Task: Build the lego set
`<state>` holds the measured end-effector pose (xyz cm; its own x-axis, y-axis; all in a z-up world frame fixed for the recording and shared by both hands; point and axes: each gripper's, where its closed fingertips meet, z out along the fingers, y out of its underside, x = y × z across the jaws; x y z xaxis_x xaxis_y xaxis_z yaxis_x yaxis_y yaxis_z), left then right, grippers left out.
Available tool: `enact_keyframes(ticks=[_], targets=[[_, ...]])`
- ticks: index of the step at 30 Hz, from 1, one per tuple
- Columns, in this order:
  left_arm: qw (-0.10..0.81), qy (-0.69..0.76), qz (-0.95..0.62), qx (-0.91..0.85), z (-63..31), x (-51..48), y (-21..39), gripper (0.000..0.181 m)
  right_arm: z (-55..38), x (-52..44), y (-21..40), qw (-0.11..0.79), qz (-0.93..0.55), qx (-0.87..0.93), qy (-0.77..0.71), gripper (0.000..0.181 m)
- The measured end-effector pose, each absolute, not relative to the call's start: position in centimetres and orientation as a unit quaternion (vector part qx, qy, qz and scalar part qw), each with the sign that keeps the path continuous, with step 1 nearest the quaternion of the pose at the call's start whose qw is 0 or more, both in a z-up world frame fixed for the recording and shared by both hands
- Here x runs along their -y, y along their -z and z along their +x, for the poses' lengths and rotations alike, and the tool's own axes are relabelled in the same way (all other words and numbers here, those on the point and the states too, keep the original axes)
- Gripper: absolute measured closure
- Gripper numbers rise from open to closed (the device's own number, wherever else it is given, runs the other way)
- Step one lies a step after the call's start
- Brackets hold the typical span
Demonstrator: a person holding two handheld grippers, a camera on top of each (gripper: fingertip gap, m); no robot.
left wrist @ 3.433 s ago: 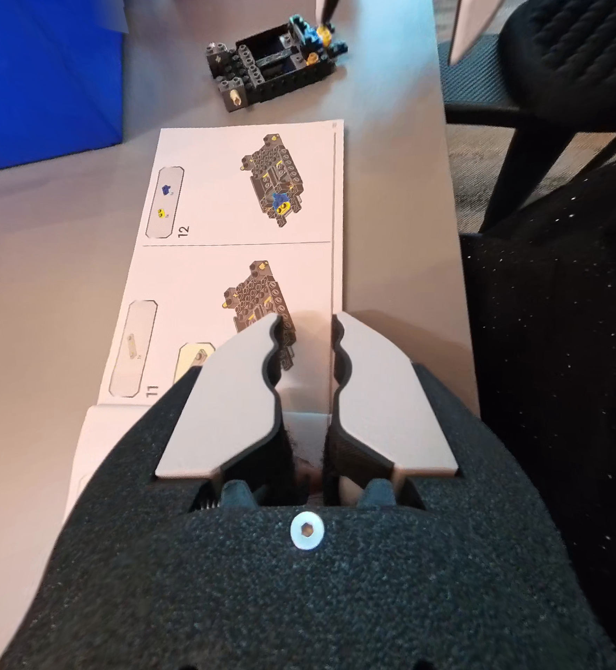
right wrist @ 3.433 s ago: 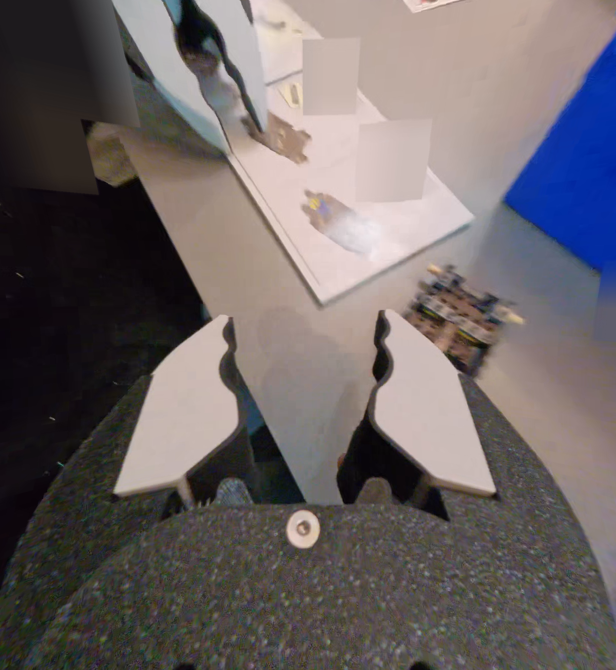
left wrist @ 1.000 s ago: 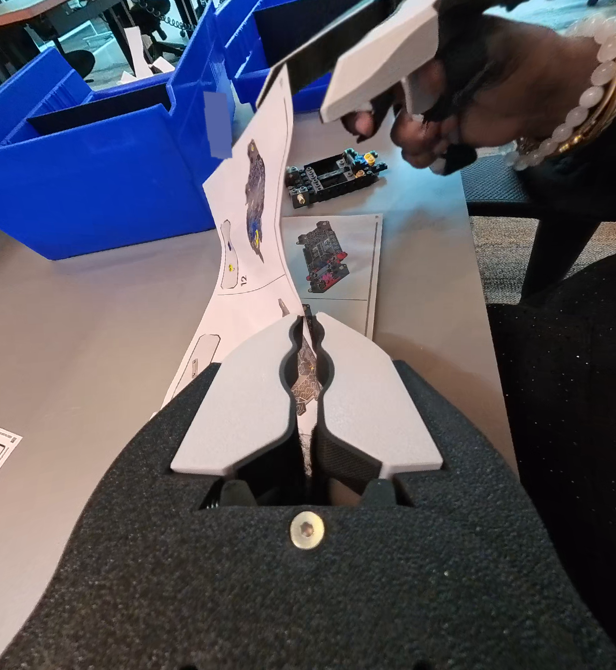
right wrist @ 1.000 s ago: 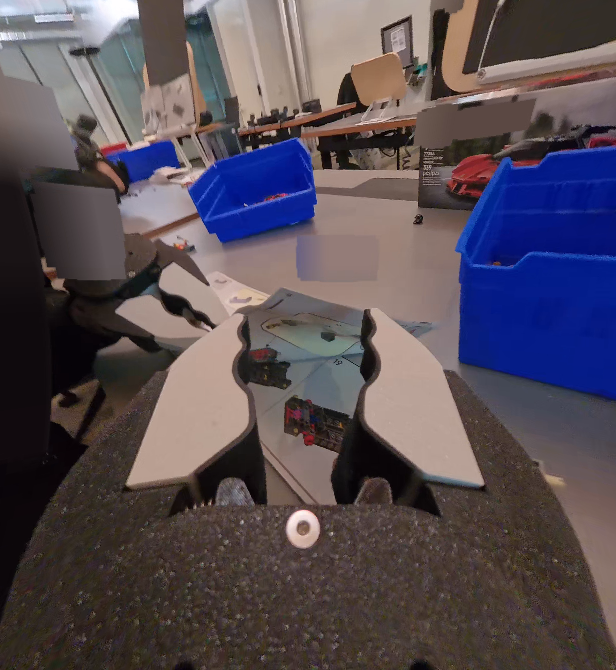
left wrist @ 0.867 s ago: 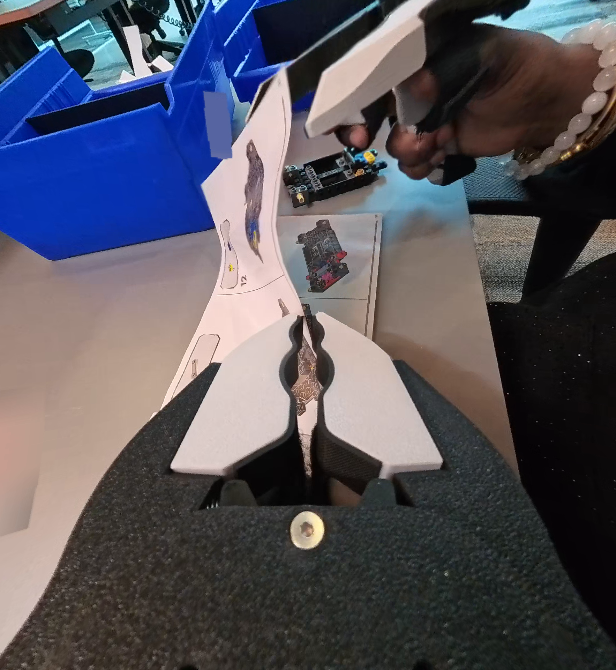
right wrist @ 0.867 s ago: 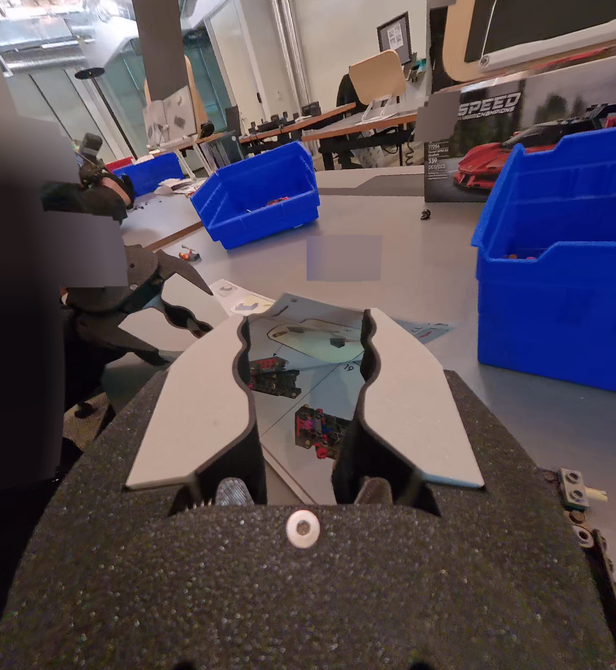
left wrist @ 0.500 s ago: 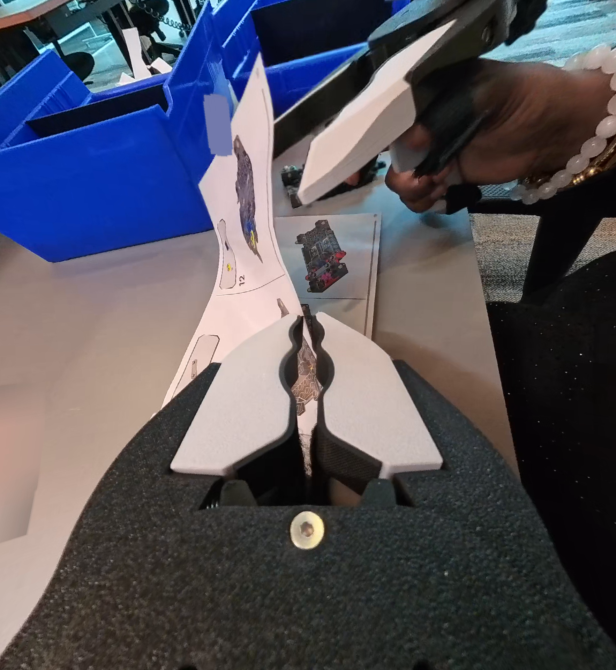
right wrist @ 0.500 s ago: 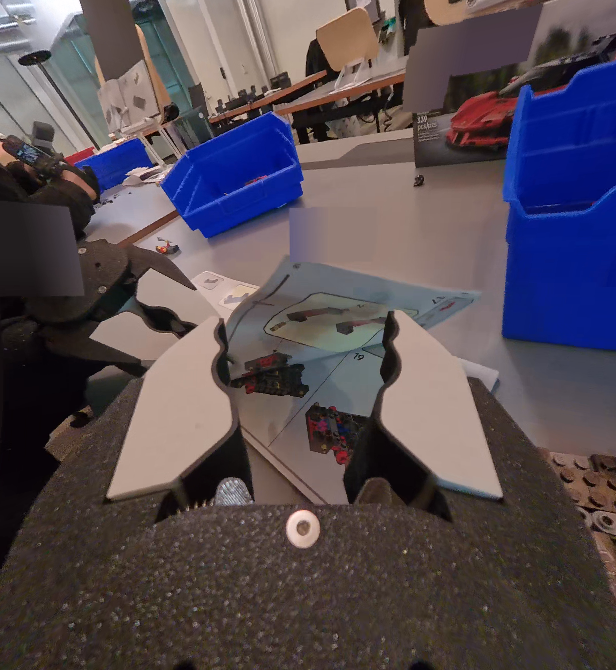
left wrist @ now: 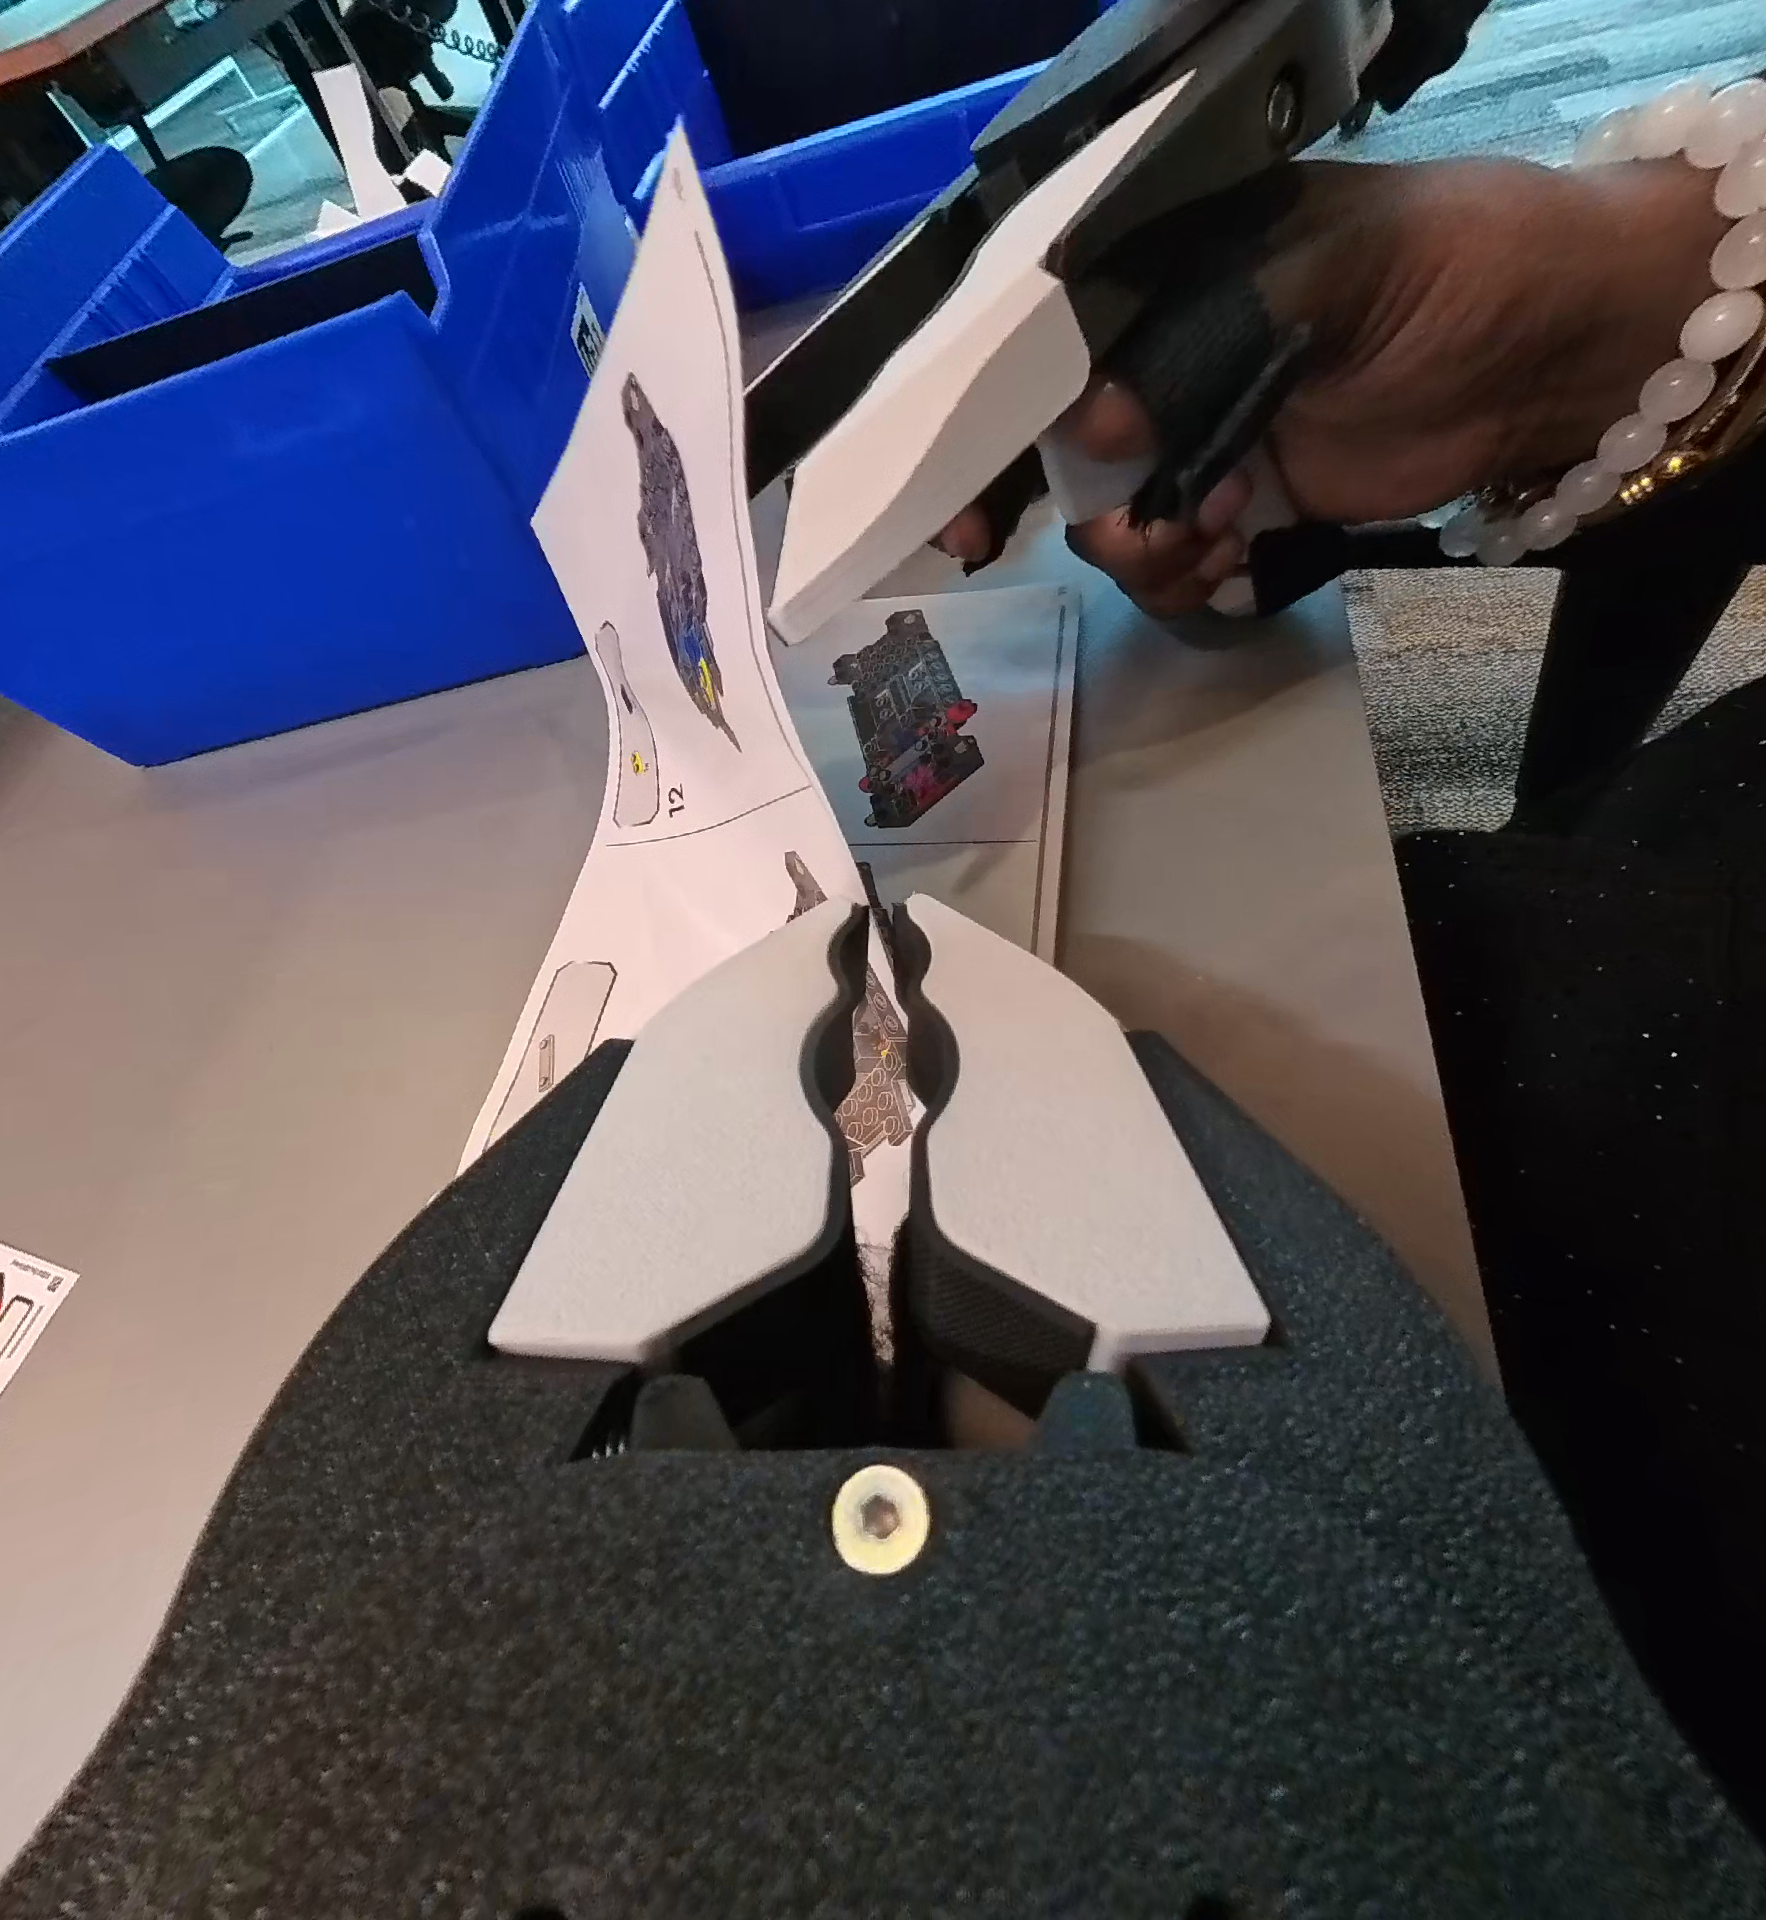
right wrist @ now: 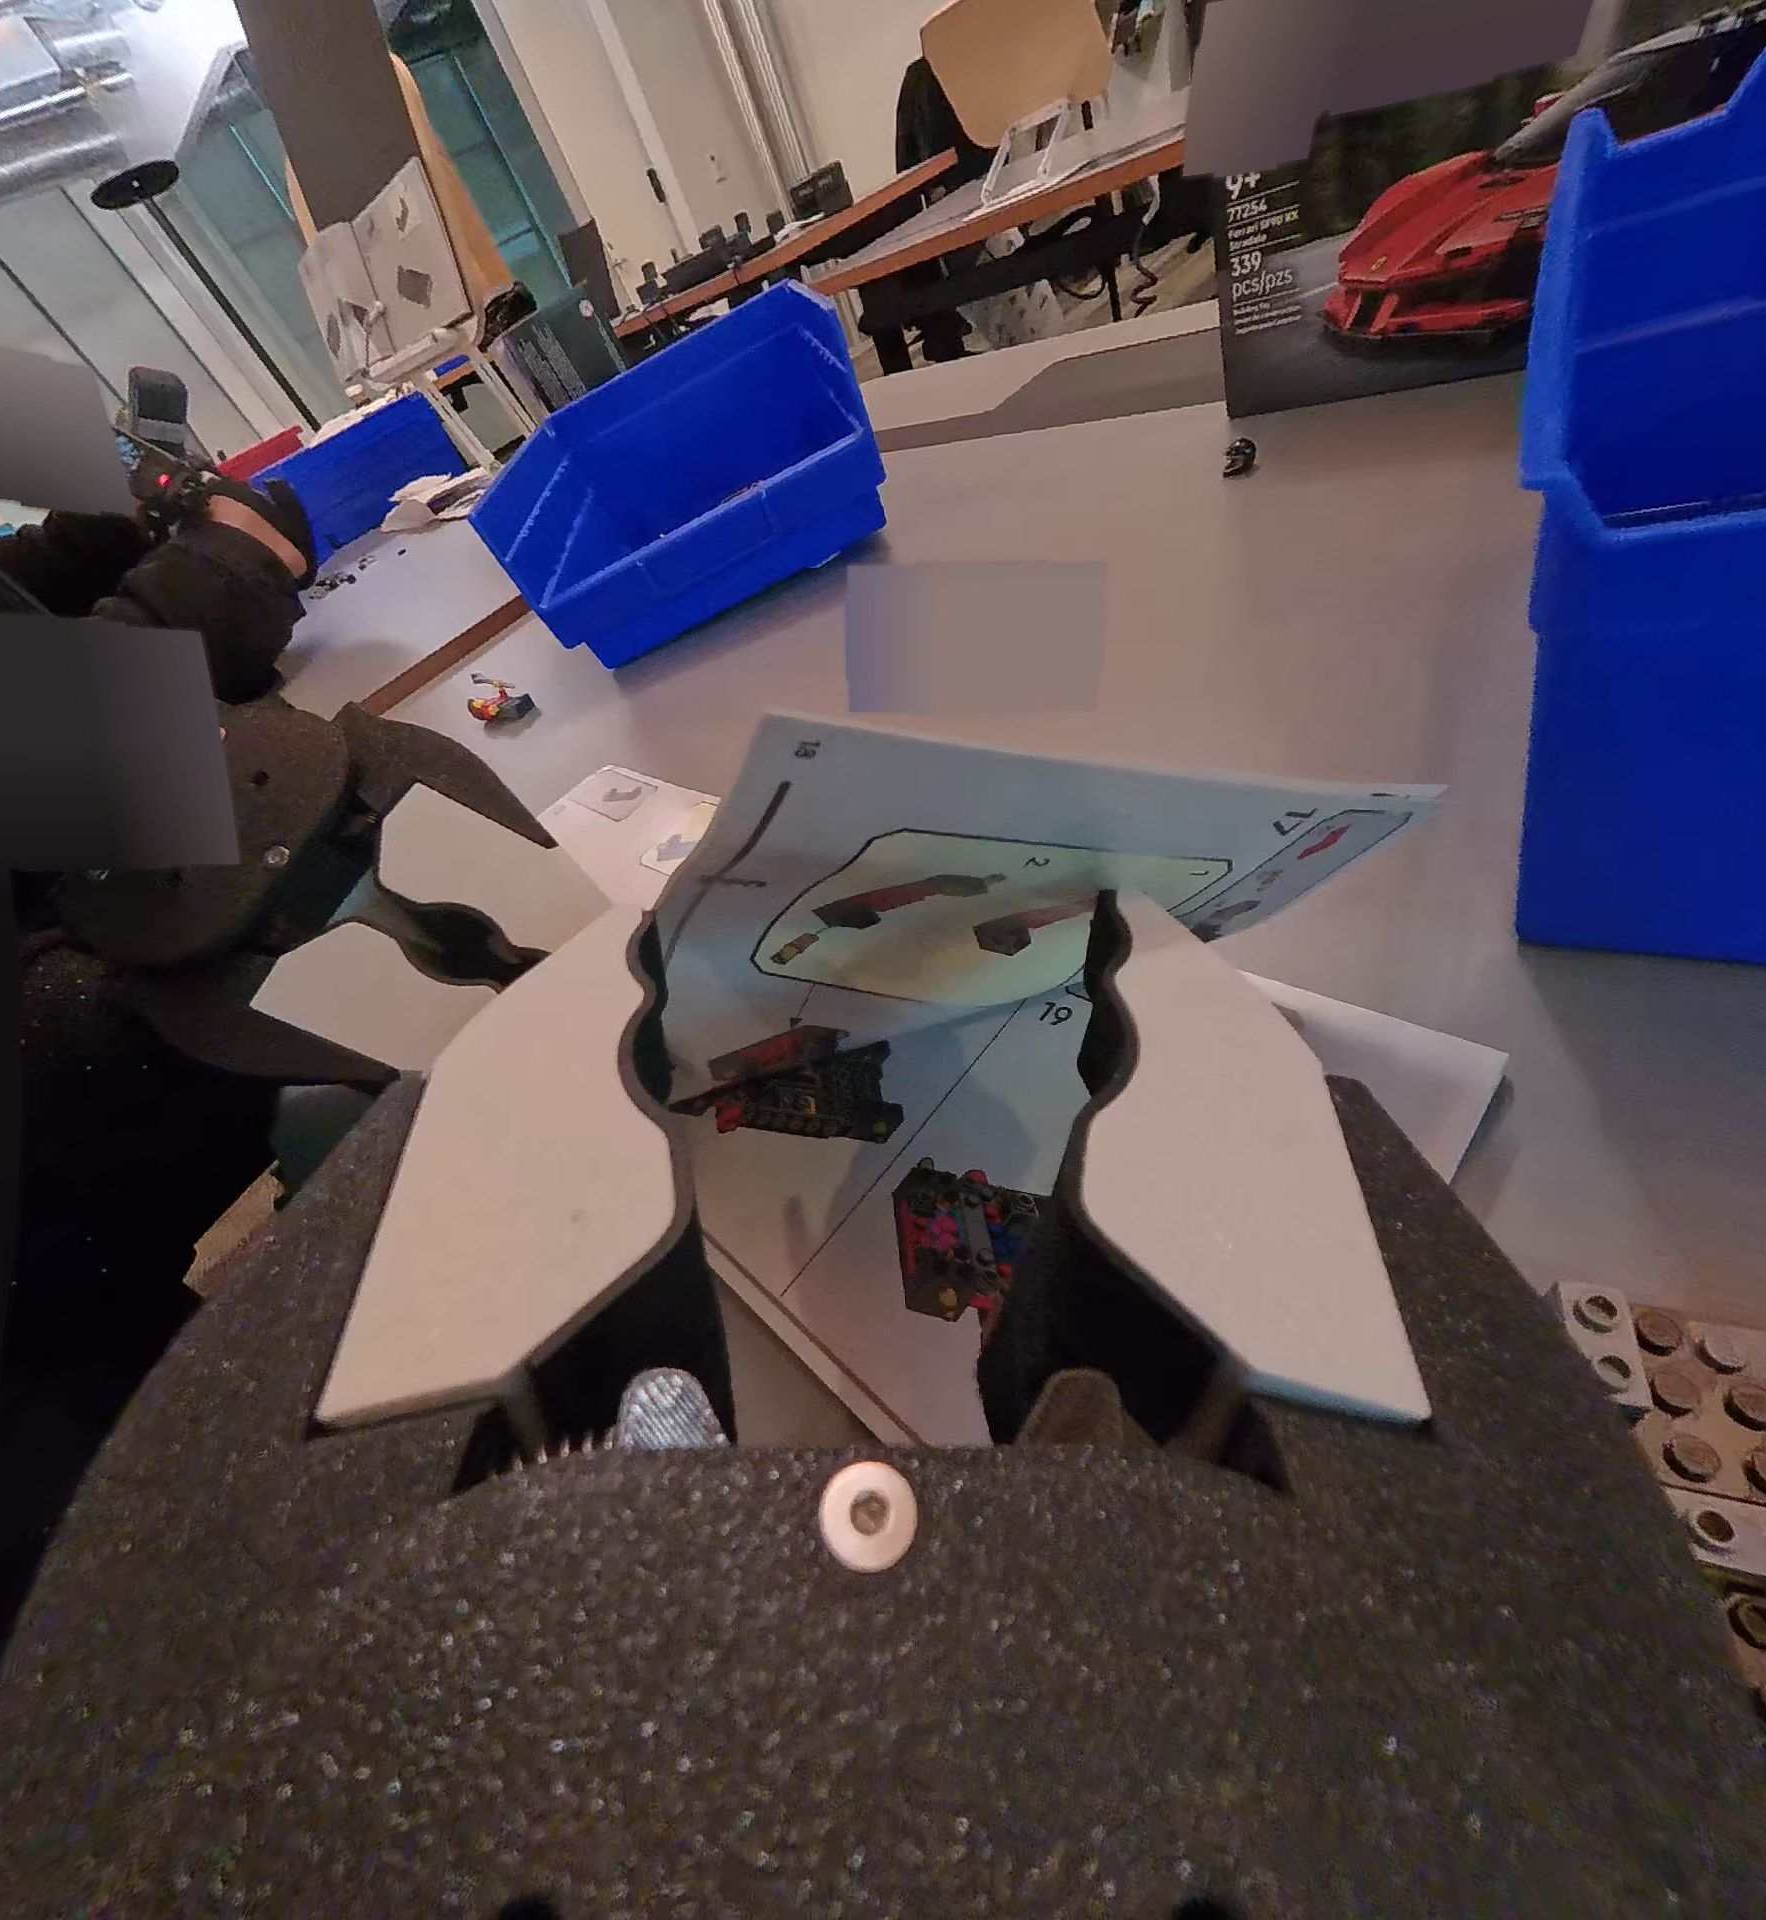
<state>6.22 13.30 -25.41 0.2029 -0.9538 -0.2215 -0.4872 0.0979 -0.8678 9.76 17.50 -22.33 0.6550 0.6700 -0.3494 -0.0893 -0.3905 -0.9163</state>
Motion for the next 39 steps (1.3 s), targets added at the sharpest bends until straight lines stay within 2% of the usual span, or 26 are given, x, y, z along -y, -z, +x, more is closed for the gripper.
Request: enact_keyframes(ticks=[15,39], targets=[[0.46,0.248,-0.622,-0.583,6.3,-13.2,25.6,0.177,9.8,-17.6,22.4,0.516,-0.749,0.196,-0.367,0.105],[0.449,0.211,-0.607,-0.621,6.6,-12.7,26.7,0.175,10.7,-17.8,23.5,0.5,-0.771,0.183,-0.348,0.122]])
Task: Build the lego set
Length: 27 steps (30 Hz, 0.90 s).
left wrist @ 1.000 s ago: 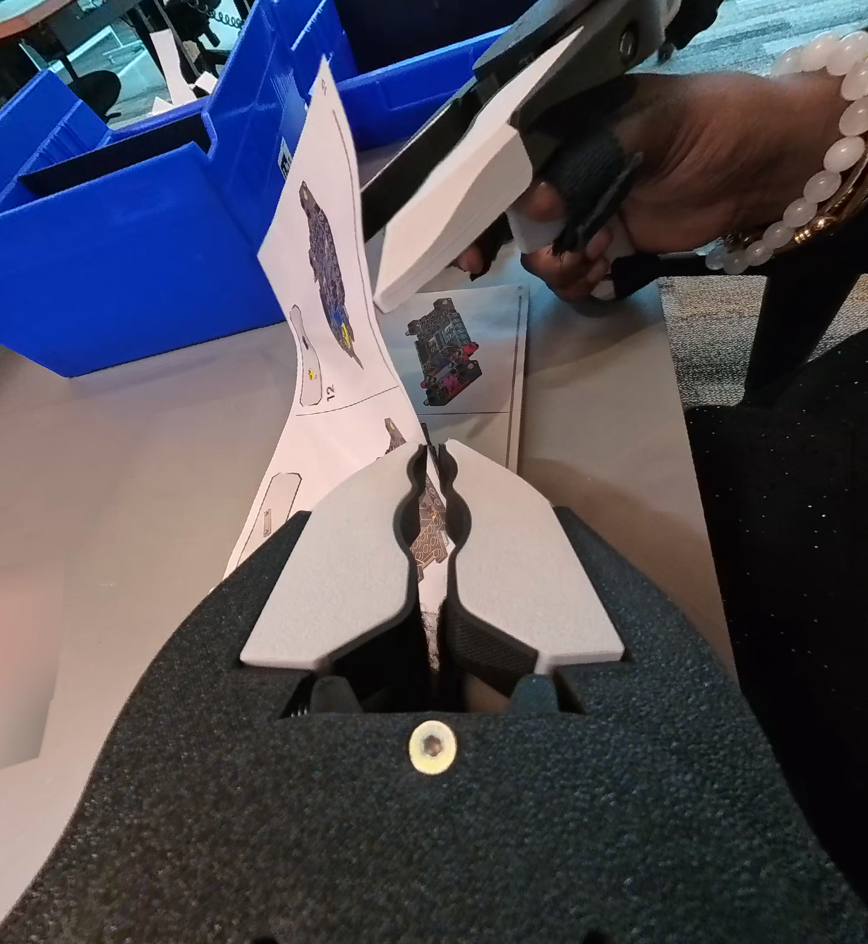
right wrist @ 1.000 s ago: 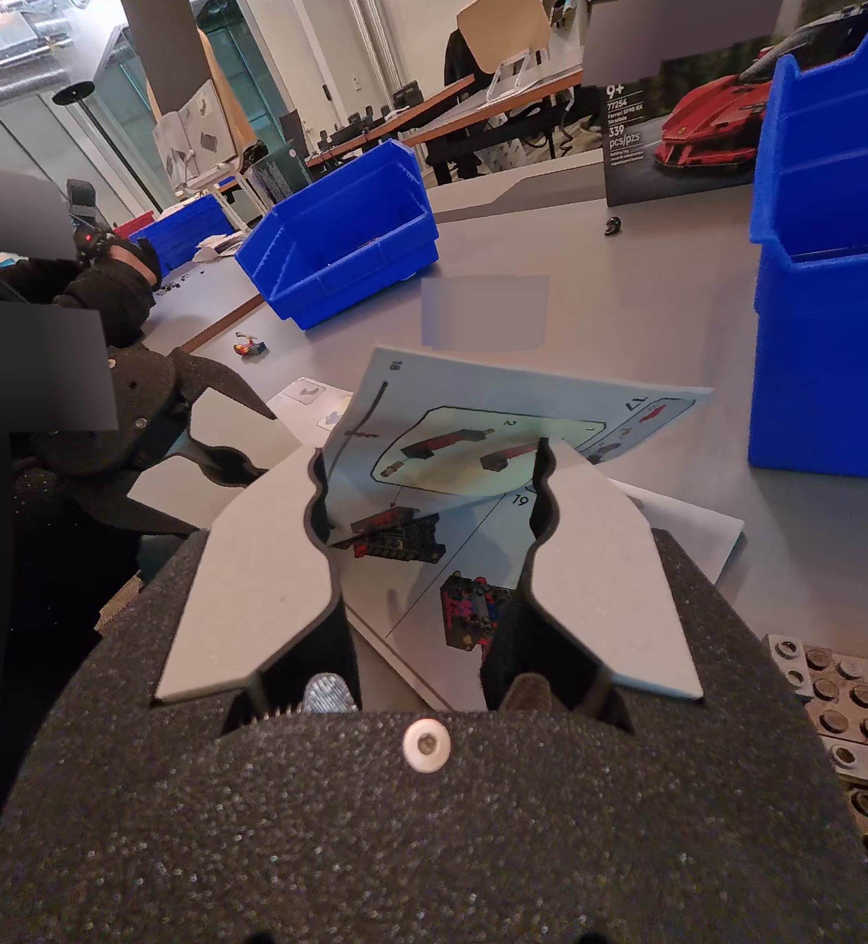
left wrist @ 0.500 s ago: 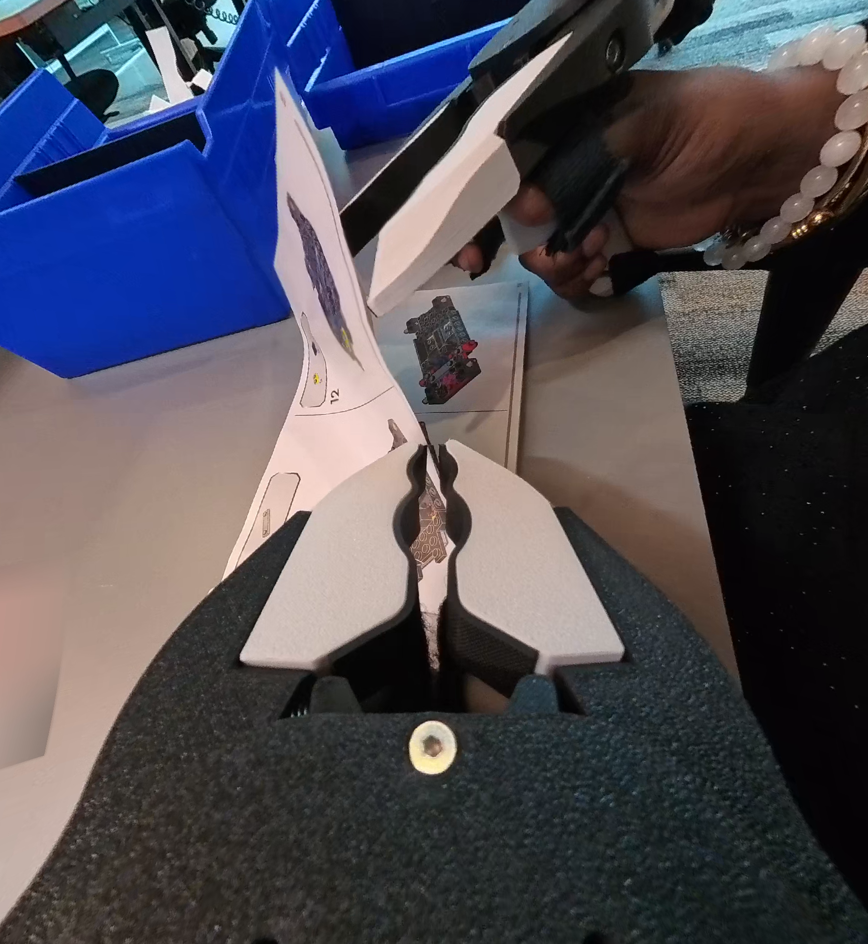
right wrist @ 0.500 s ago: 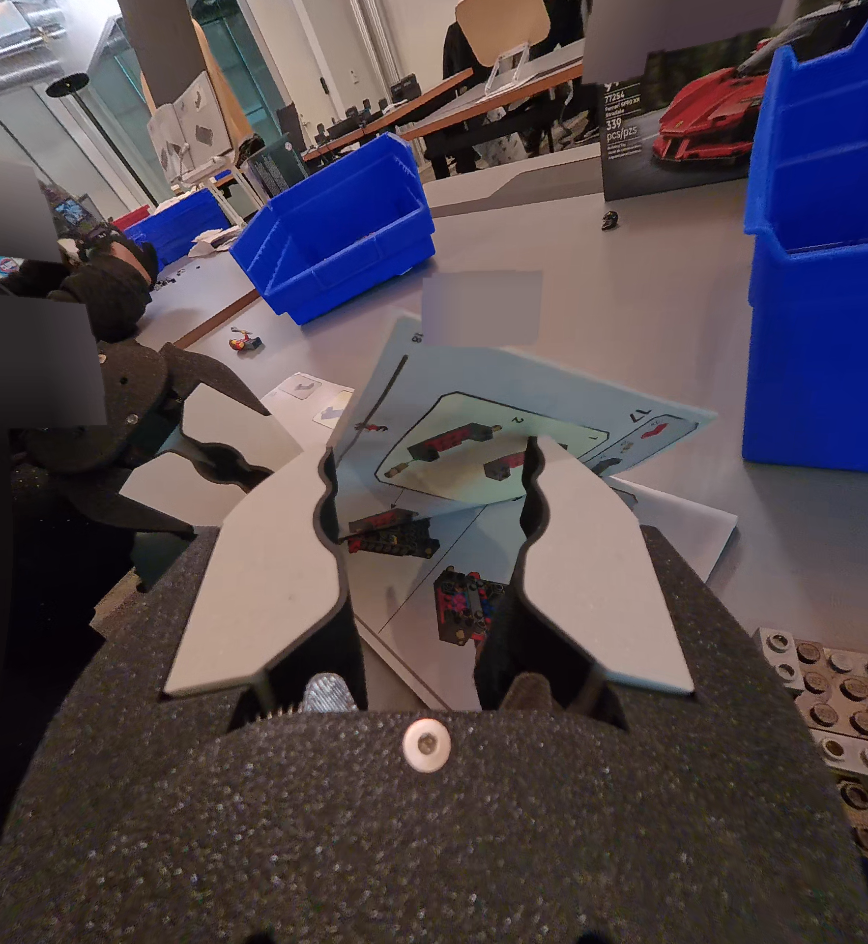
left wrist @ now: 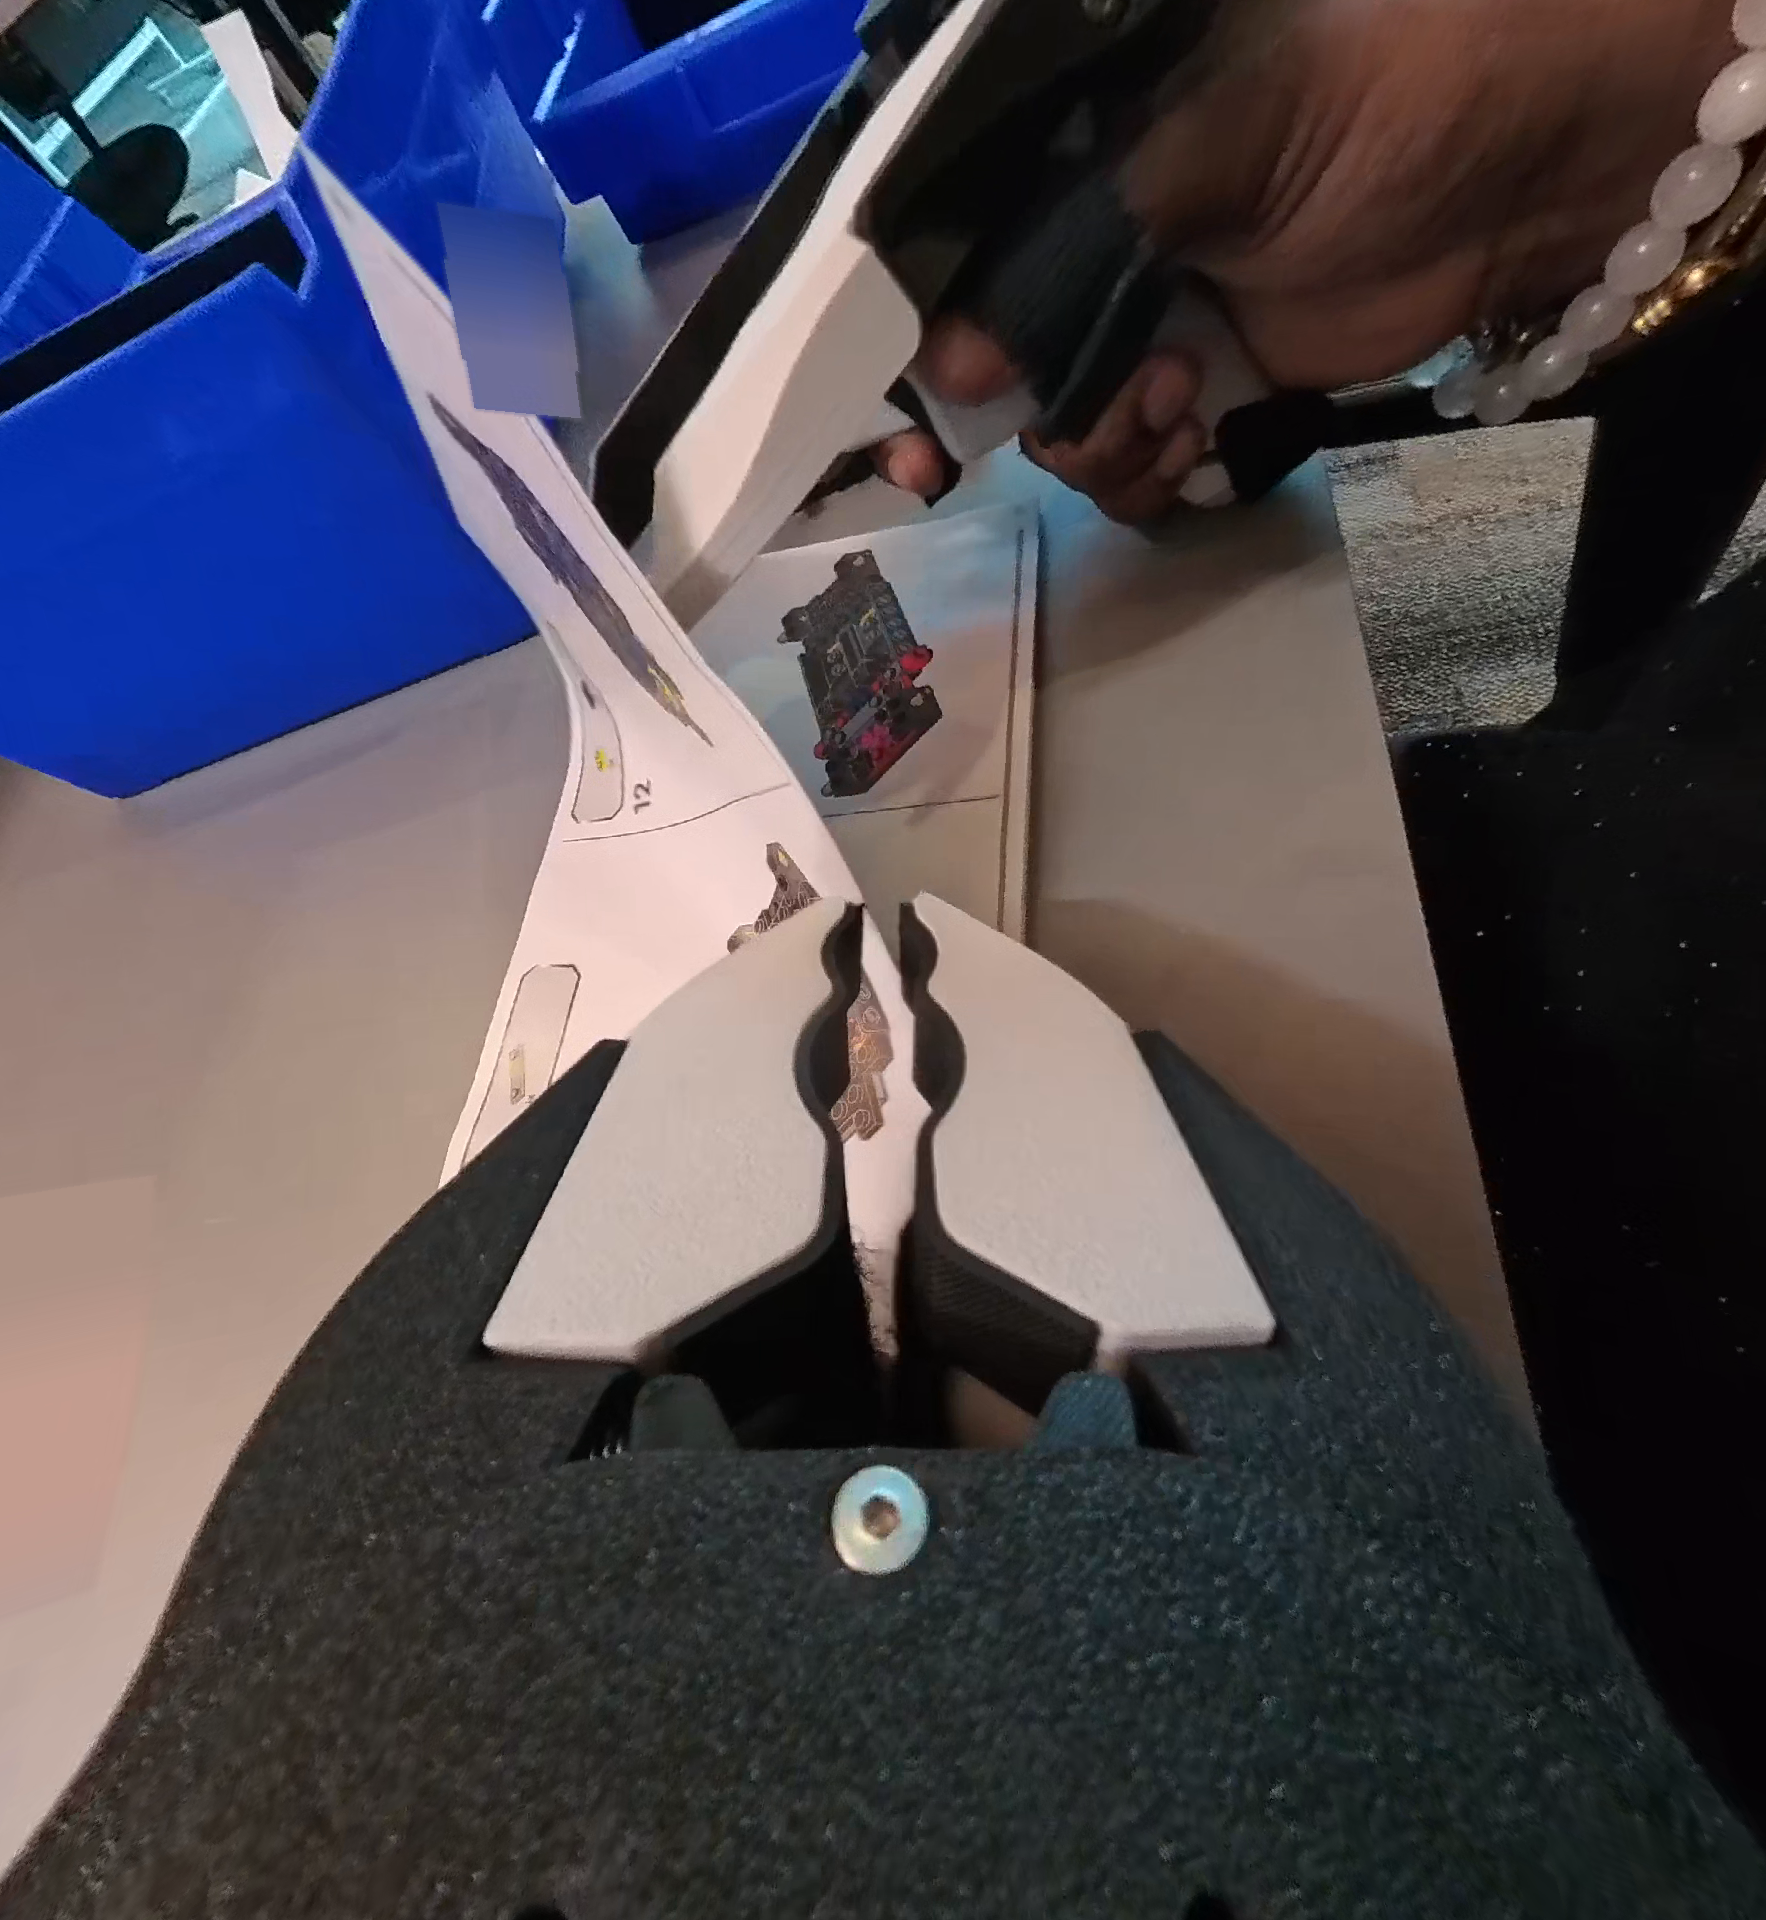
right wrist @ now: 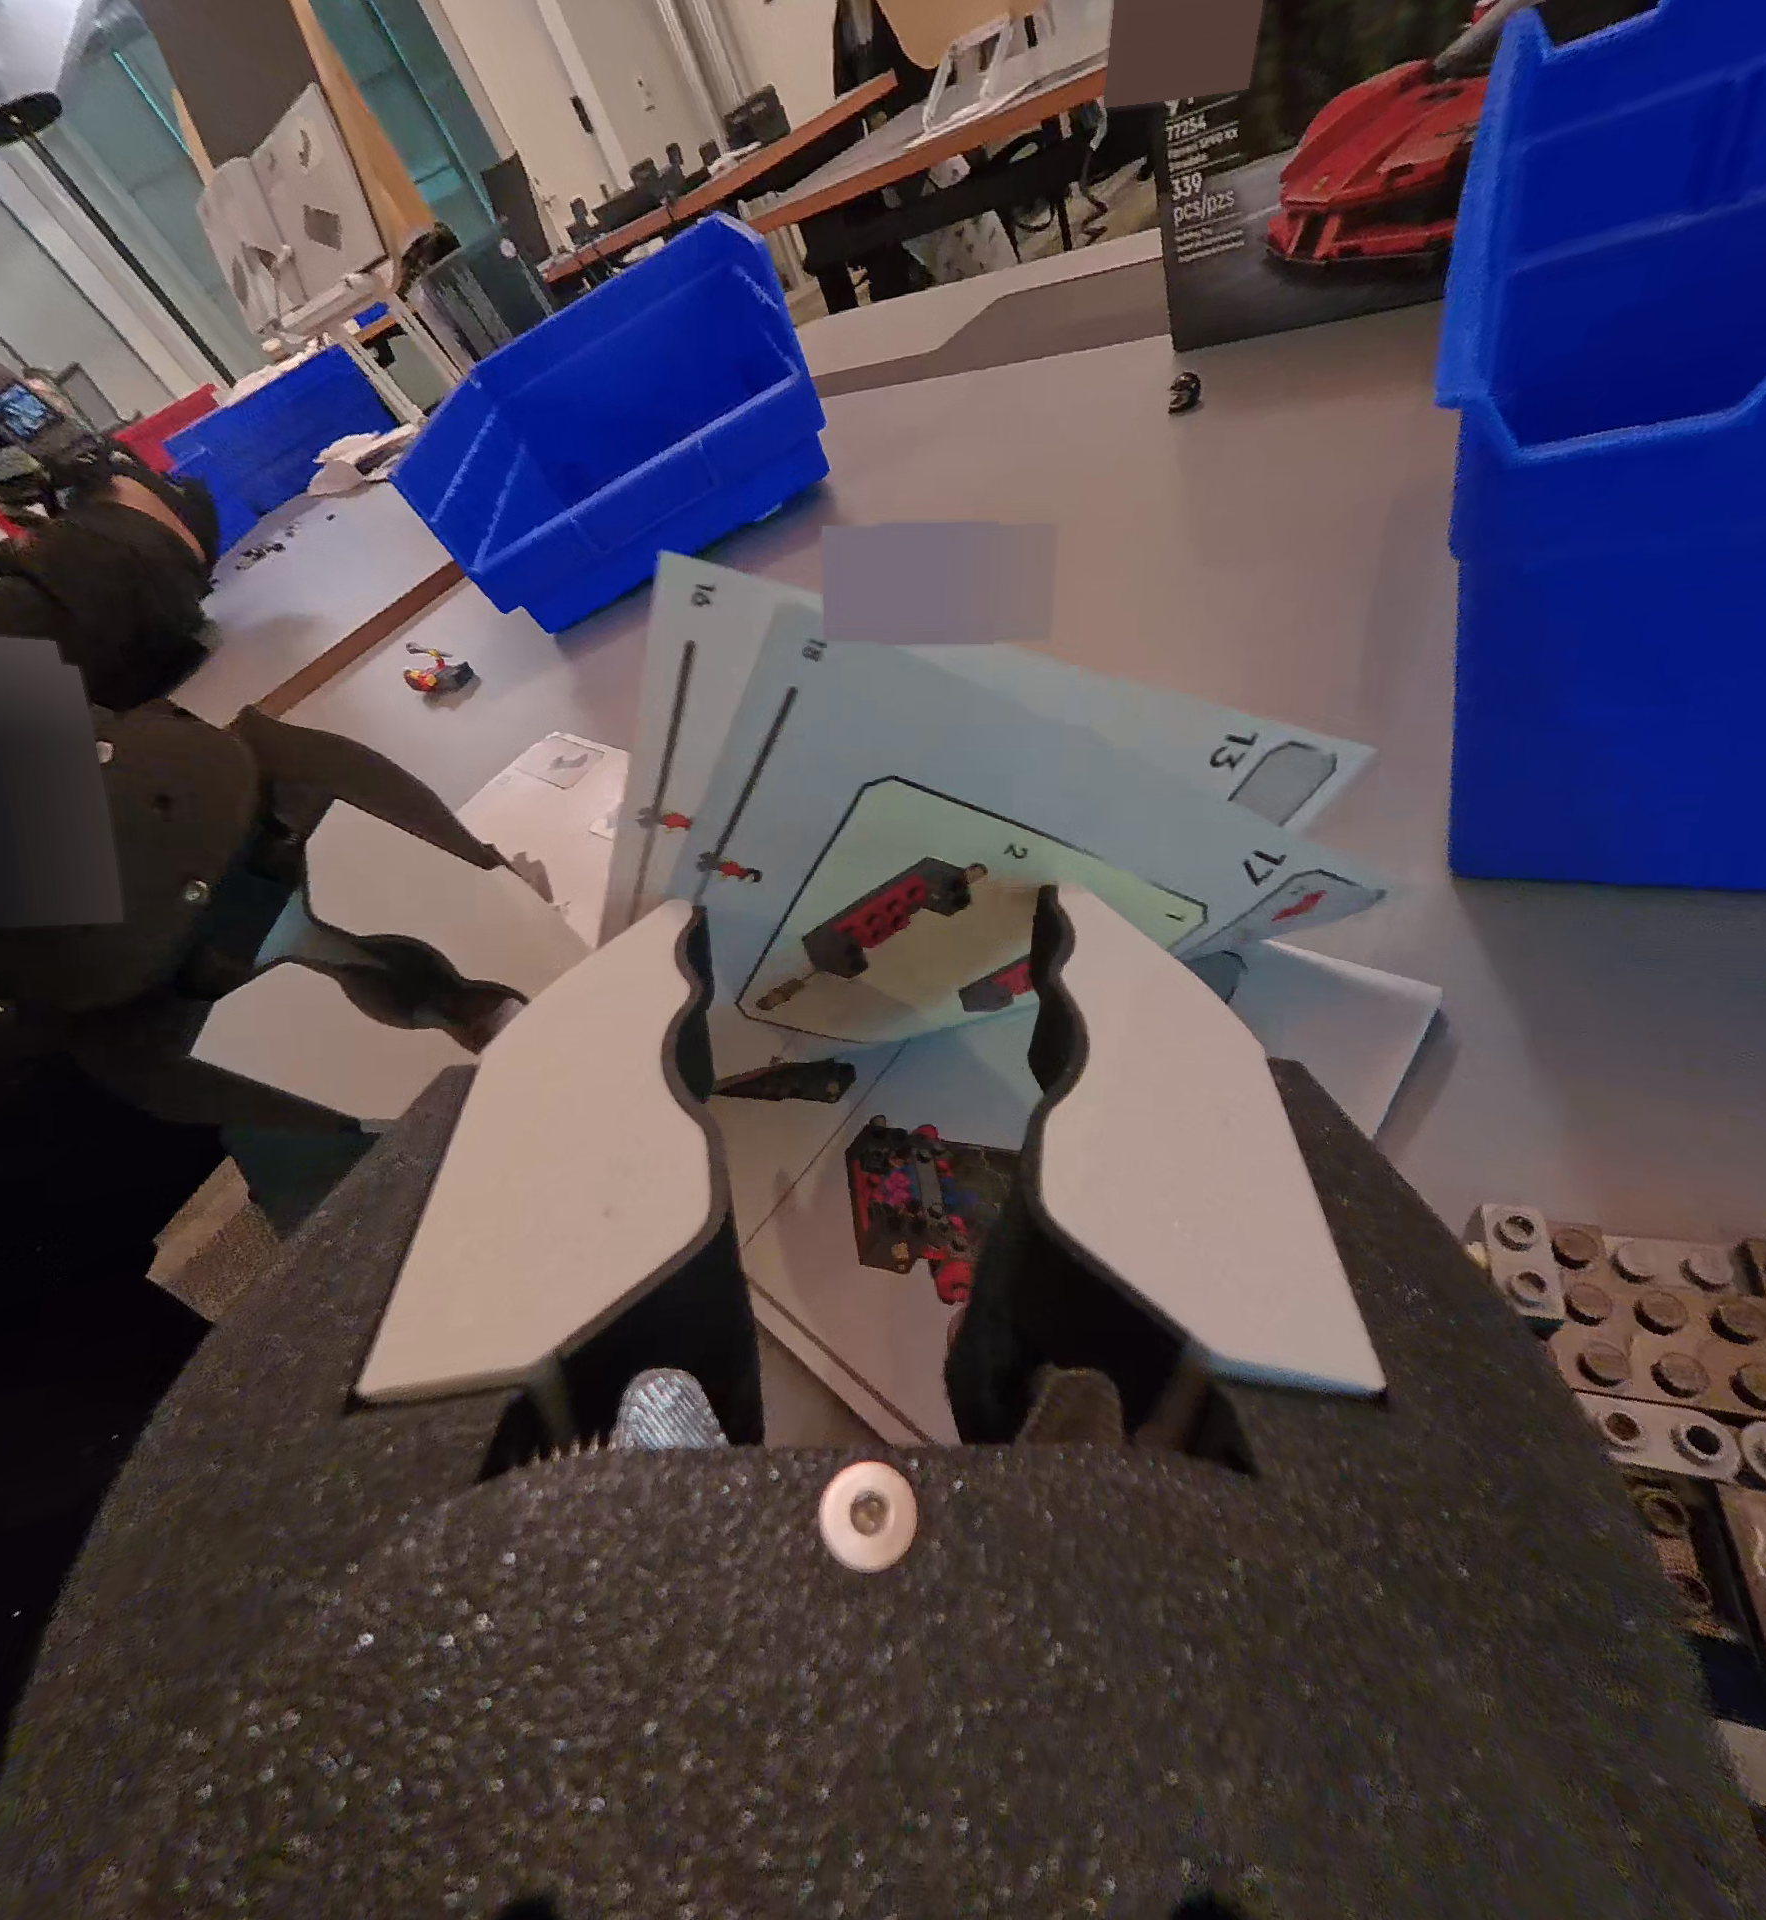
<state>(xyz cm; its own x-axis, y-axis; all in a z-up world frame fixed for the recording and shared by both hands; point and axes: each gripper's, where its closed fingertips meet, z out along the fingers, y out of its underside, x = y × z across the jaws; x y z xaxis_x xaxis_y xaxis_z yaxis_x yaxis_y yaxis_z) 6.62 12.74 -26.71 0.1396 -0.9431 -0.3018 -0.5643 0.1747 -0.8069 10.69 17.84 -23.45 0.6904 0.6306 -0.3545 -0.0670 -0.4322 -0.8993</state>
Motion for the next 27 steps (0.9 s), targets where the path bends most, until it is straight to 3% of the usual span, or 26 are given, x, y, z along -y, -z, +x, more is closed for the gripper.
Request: enact_keyframes(ticks=[27], targets=[[0.372,0.515,-0.629,-0.449,5.0,-12.8,22.0,0.176,9.7,-17.4,24.3,0.501,-0.78,0.254,-0.277,0.125]])
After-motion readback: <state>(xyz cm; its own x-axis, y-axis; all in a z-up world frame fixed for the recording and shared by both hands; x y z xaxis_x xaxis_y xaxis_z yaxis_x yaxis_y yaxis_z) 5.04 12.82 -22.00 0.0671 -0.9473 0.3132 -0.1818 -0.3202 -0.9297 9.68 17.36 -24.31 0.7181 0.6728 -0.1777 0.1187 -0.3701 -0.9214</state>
